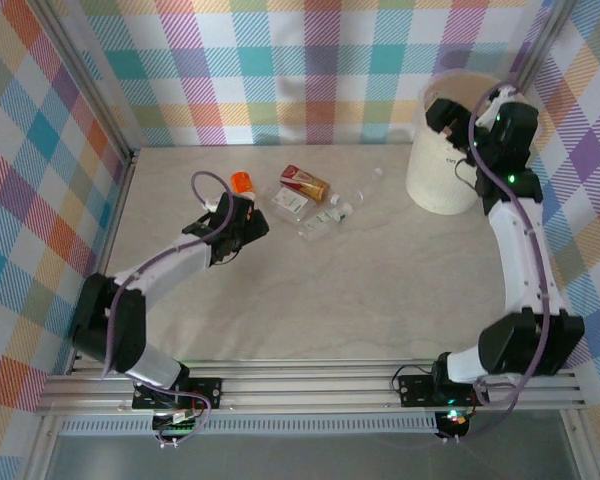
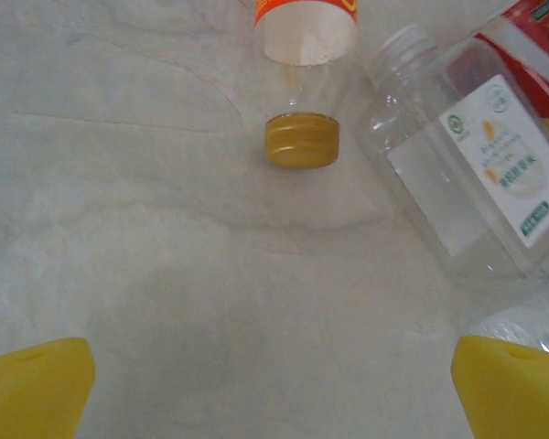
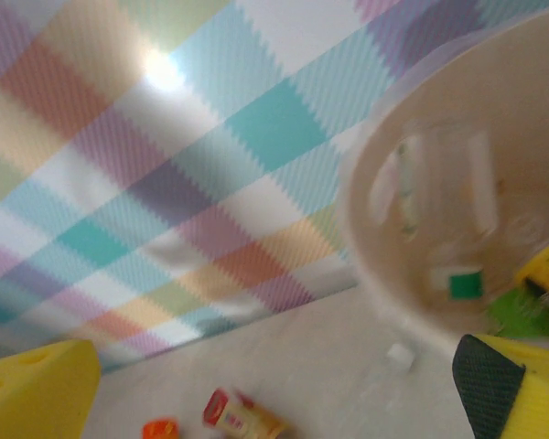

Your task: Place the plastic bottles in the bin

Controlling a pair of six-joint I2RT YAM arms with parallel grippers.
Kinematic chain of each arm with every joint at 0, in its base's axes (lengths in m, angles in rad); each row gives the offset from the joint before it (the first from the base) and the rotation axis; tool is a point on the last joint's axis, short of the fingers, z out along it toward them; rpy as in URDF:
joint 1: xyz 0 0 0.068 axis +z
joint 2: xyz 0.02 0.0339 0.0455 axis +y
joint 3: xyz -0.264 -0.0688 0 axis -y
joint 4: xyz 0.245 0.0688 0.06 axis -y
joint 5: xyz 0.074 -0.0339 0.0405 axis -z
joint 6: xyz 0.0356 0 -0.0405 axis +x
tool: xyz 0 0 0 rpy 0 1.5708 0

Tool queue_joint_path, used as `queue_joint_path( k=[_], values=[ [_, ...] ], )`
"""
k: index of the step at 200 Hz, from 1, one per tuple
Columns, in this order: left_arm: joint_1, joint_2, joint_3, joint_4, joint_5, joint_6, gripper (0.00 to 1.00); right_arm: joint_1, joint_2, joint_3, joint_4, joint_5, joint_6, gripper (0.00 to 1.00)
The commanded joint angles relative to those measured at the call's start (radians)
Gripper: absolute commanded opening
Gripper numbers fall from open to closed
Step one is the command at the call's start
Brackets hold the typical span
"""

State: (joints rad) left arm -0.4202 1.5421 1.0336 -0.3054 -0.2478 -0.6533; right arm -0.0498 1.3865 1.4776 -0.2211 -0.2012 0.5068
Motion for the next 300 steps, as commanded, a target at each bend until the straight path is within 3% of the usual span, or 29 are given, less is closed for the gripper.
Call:
queue_joint_path(
  k=[1, 32, 69, 160, 197, 261, 300],
  values=[
    [0.053, 0.092, 0.09, 0.0, 0.1, 0.069, 0.99, 0.019, -0.111, -0.135, 0.055, -0.181, -0.048, 1.0],
    [0.104, 0.236, 0.224, -0.001, 0.146, 0.118, 0.93, 0.031, -0.266, -0.341, 0.047, -0.303, -0.038, 1.0],
    [0.146, 0.389, 0.347, 0.015, 0.251, 0.193, 0.86, 0.033, -0.383, -0.516, 0.056, -0.313, -0.023, 1.0],
    [0.17, 0.538, 0.459, -0.01, 0.253, 0.289, 0.66, 0.033, -0.408, -0.494, -0.025, -0.284, -0.085, 1.0],
    [0.172, 0.578, 0.493, -0.03, 0.243, 0.293, 0.65, 0.032, -0.396, -0.491, -0.017, -0.291, -0.076, 1.0],
    [0.173, 0.579, 0.471, -0.01, 0.217, 0.293, 0.5, 0.032, -0.398, -0.494, -0.026, -0.311, -0.064, 1.0],
    [0.173, 0.512, 0.383, 0.083, 0.216, 0.298, 0.43, 0.032, -0.393, -0.511, 0.001, -0.34, -0.065, 1.0]
  ],
)
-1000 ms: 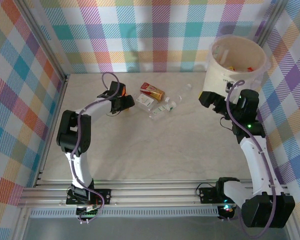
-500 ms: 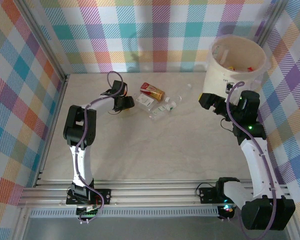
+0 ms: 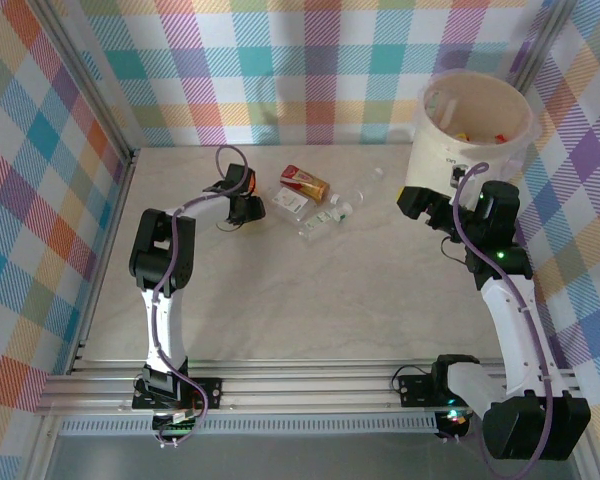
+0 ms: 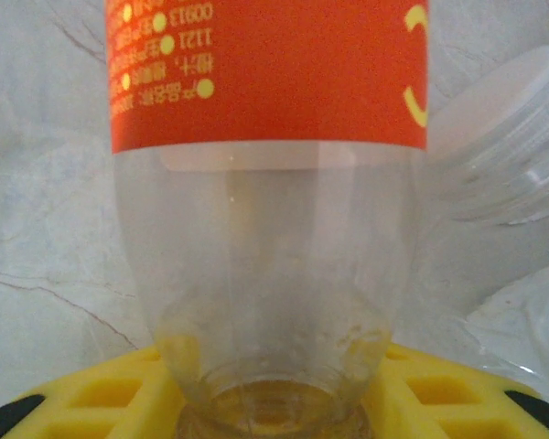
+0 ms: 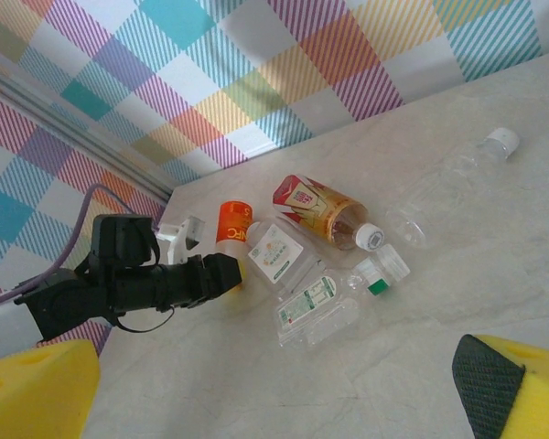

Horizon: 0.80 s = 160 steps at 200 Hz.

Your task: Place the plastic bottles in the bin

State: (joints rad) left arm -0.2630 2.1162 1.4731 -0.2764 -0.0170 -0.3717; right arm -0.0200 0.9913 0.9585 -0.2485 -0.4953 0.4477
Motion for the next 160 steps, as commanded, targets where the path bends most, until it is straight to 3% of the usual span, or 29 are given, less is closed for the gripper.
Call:
queue_joint_path(
  k=[1, 92, 130, 160],
  values=[
    [0.016, -0.063, -0.059, 0.056, -0.015, 0.017, 0.43, 0.003, 0.002, 0.008, 0.03, -0.047, -0.004, 1.0],
    [-0.008, -0.39, -0.39, 0.243, 0.035, 0.012, 0.3, 0.04, 0.056, -0.053, 0.164, -0.117, 0.107, 1.0],
    [-0.084, -0.6, -0.539, 0.275, 0.064, 0.017, 0.27, 0.099, 0.102, -0.05, 0.194, -0.106, 0.113, 1.0],
    [-0.194, -0.757, -0.585, 0.266, 0.083, 0.015, 0.27, 0.149, 0.152, -0.034, 0.22, -0.105, 0.123, 1.0]
  ],
)
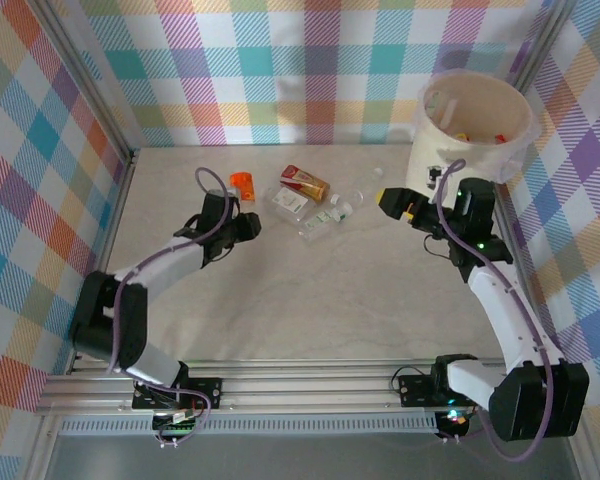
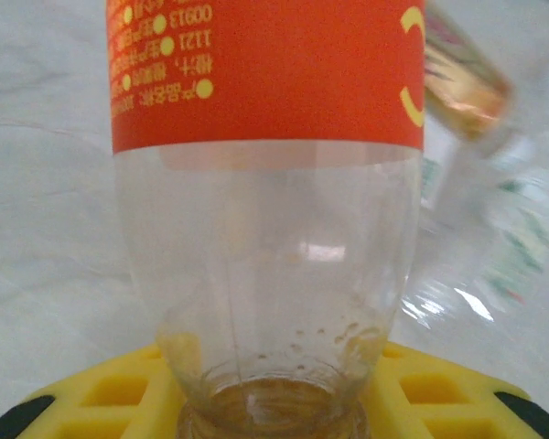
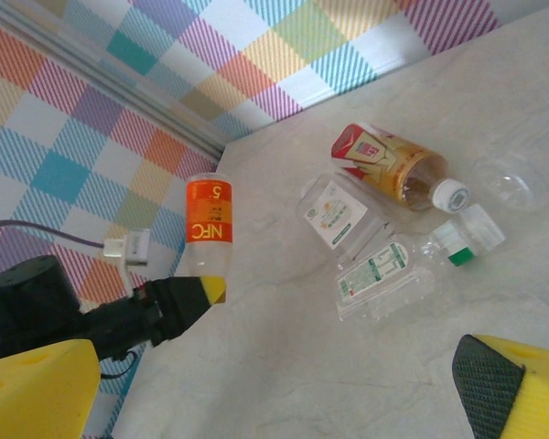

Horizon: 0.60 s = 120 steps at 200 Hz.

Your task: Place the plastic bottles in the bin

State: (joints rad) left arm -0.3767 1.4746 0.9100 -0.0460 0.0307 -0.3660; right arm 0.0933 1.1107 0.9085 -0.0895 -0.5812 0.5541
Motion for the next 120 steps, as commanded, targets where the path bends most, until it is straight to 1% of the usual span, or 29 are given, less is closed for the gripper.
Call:
queue_joint_path(
  k=[1, 22, 39, 53, 68, 86, 108, 120],
  values=[
    [-0.086, -0.12, -0.023, 0.036, 0.034, 0.01, 0.27, 0.037, 0.035, 0.017, 0.062, -0.02, 0.017, 1.0],
    [-0.176, -0.197, -0.026, 0.037, 0.019, 0.015, 0.27, 0.067, 0.071, 0.037, 0.086, -0.038, 0.026, 1.0],
    [-0.231, -0.235, -0.031, 0.056, 0.012, 0.01, 0.27, 0.087, 0.101, 0.058, 0.109, -0.07, 0.055, 1.0],
    [-0.268, -0.251, -0.027, 0.072, 0.033, 0.013, 0.27, 0.105, 0.125, 0.082, 0.123, -0.109, 0.068, 1.0],
    [-0.315, -0.256, -0.015, 0.081, 0.047, 0.029, 0.27, 0.123, 0.149, 0.107, 0.135, -0.159, 0.07, 1.0],
    [-0.363, -0.254, -0.004, 0.1, 0.062, 0.055, 0.27, 0.146, 0.169, 0.123, 0.152, -0.181, 0.079, 1.0],
    [-0.401, -0.236, 0.028, 0.101, 0.105, 0.091, 0.27, 0.171, 0.179, 0.126, 0.204, -0.221, 0.095, 1.0],
    [-0.415, -0.221, 0.042, 0.105, 0.134, 0.106, 0.27, 0.193, 0.184, 0.13, 0.226, -0.25, 0.074, 1.0]
  ],
)
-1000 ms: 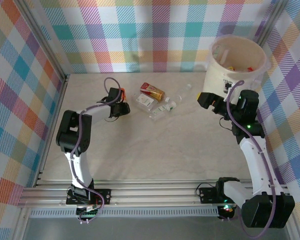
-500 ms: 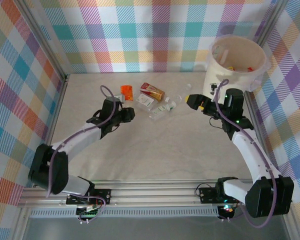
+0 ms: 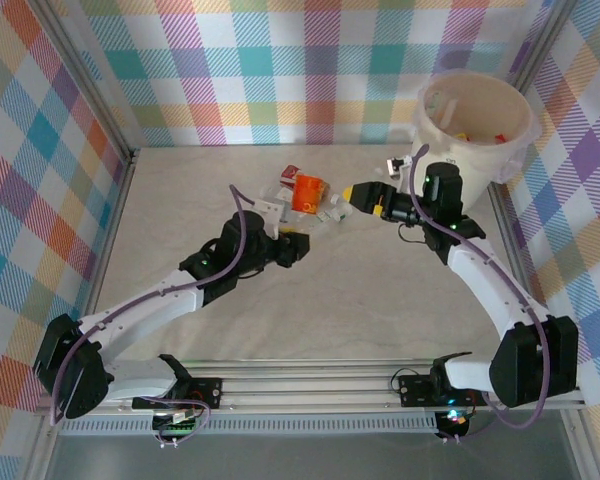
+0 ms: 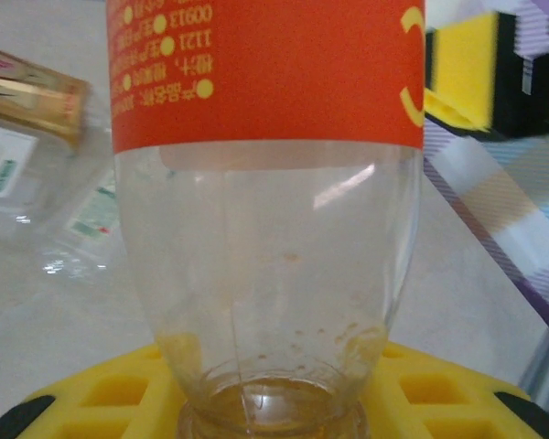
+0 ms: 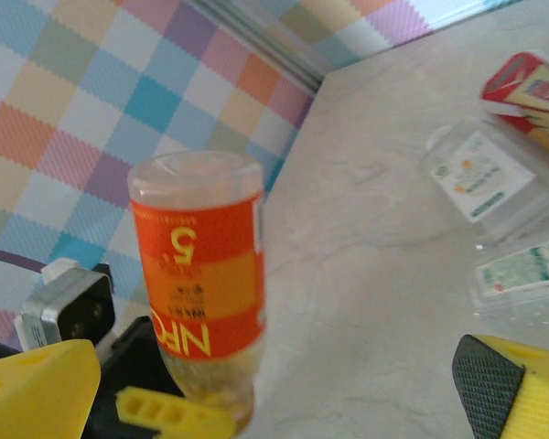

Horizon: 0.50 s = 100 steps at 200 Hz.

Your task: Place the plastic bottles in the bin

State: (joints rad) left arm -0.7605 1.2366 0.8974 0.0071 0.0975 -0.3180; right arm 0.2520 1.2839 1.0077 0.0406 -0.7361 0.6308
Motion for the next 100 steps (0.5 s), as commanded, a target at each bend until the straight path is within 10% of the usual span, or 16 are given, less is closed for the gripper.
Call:
queue_joint_path(
  k=[1, 100],
  values=[
    [-0.032, 0.018, 0.056, 0.053, 0.071, 0.059, 0.27, 0.038, 0.012, 0.031, 0.093, -0.095, -0.007, 1.0],
    [-0.059, 0.107, 0.083, 0.226, 0.245, 0.007, 0.28, 0.119, 0.056, 0.092, 0.068, -0.114, -0.117, 0.88]
  ],
)
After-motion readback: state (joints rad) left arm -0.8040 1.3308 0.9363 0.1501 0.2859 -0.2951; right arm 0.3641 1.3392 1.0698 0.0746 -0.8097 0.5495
